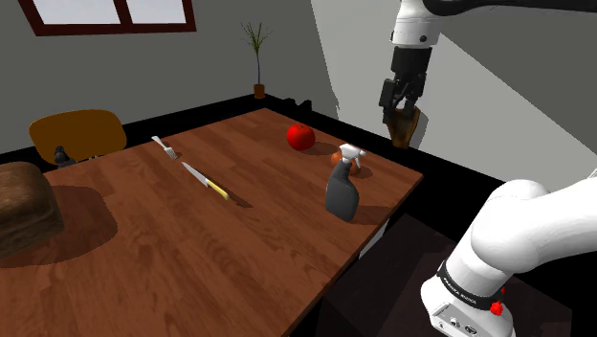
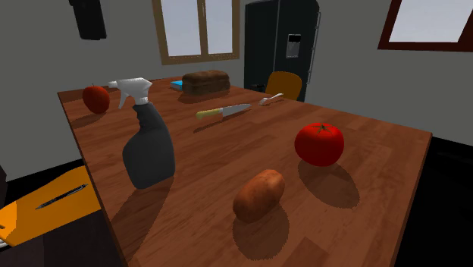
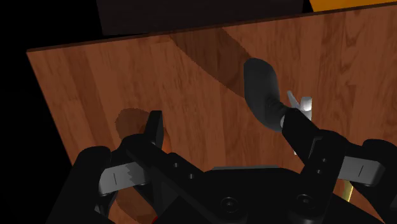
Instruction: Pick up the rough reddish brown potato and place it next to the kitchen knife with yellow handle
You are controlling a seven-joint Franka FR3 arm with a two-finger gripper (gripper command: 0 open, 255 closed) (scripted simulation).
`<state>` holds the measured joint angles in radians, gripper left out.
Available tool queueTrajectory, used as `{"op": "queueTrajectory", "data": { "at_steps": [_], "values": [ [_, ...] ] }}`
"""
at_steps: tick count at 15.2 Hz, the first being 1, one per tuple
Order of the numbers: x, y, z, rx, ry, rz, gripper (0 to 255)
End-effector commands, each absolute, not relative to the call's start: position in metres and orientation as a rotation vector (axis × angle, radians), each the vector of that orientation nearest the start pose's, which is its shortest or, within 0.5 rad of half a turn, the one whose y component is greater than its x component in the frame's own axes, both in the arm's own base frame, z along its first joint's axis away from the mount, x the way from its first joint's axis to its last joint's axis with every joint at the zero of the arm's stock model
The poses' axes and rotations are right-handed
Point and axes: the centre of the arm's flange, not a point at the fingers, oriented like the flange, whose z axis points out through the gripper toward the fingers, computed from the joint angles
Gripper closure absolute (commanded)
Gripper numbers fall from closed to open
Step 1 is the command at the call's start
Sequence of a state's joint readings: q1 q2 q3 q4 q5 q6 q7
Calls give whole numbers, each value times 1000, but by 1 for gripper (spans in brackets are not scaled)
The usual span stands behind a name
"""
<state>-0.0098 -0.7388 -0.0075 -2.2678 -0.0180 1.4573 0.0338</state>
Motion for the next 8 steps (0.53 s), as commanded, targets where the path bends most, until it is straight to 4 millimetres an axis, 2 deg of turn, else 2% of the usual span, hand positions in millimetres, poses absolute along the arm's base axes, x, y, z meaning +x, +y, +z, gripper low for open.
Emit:
{"op": "queueTrajectory", "data": {
  "at_steps": [1, 8],
  "values": [
    [308, -8, 608, -3152, 79, 113, 0],
    [373, -51, 550, -3116, 24, 140, 0]
  ]
}}
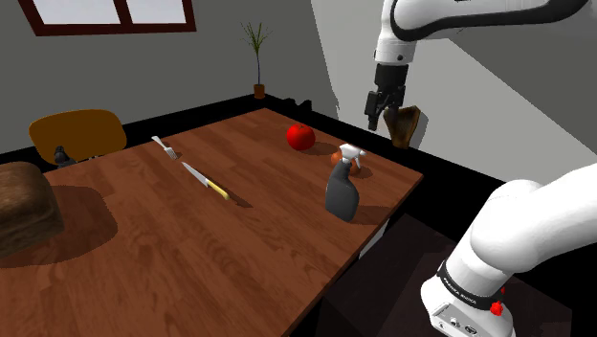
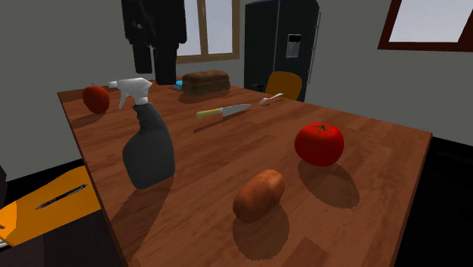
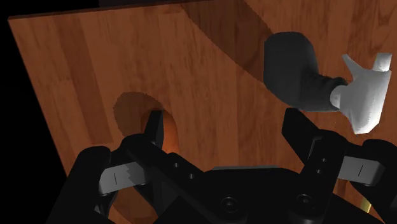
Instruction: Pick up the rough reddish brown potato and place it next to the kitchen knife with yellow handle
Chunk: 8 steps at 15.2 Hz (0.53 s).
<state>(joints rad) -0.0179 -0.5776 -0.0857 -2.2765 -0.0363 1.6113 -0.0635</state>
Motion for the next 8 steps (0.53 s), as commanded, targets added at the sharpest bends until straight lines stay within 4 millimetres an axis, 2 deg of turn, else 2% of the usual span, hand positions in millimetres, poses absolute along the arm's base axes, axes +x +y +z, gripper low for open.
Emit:
{"op": "queueTrajectory", "data": {
  "at_steps": [1, 8],
  "values": [
    [382, -57, 541, -3111, 16, 144, 0],
    [447, -95, 481, -3074, -38, 170, 0]
  ]
}}
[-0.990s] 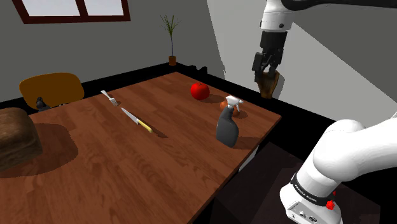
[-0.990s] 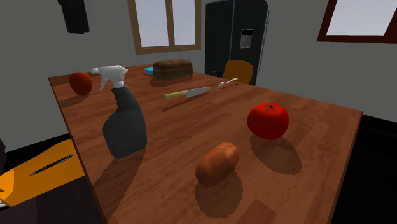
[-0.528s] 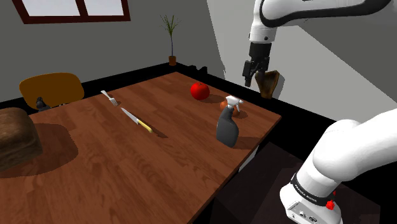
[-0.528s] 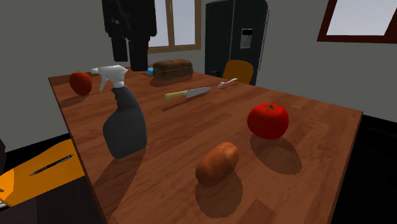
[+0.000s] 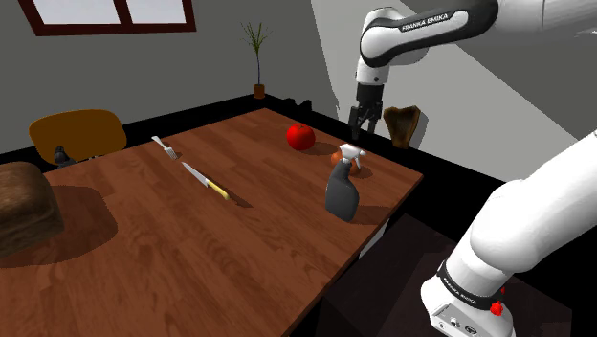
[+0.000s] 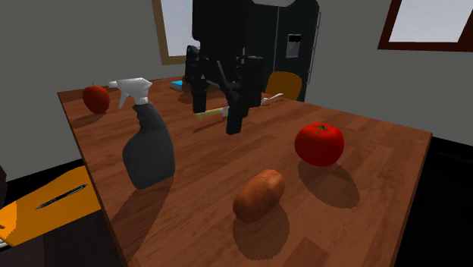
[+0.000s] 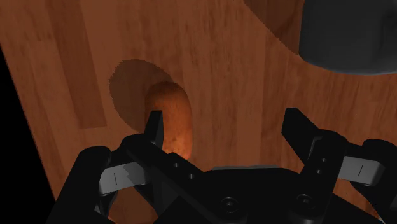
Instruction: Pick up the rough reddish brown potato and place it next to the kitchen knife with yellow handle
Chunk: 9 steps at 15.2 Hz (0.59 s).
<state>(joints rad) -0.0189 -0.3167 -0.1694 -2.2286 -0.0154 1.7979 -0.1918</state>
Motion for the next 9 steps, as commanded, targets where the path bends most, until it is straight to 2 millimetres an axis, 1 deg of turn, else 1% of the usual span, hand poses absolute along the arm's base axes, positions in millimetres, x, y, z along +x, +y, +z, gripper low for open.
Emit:
{"op": "queueTrajectory", "data": {
  "at_steps": [1, 9],
  "values": [
    [457, -100, 472, -3068, -46, 174, 0],
    [531, -137, 399, -3024, -106, 204, 0]
  ]
}}
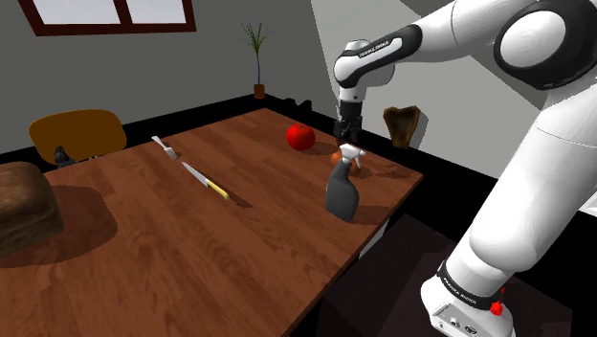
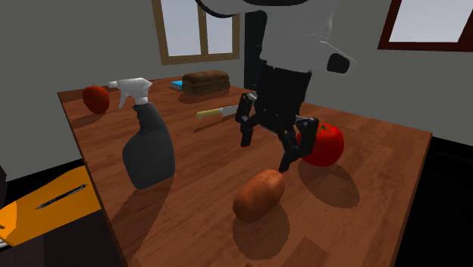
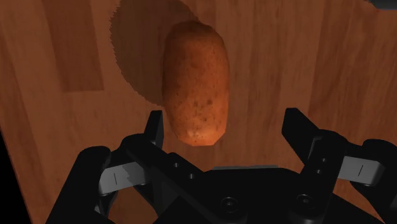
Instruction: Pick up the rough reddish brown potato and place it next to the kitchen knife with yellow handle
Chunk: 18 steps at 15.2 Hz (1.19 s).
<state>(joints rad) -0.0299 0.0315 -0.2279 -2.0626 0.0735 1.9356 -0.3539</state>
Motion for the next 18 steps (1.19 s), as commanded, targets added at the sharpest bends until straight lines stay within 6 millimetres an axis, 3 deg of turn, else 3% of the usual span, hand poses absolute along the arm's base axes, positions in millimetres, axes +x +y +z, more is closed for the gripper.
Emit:
{"op": "queueTrajectory", "data": {
  "at_steps": [1, 3, 10, 18],
  "values": [
    [540, -141, 390, -3019, -113, 207, 0],
    [551, -146, 379, -3012, -122, 211, 0],
    [545, -141, 340, -3012, -122, 211, 0],
    [545, -141, 340, -3012, -122, 211, 0]
  ]
}}
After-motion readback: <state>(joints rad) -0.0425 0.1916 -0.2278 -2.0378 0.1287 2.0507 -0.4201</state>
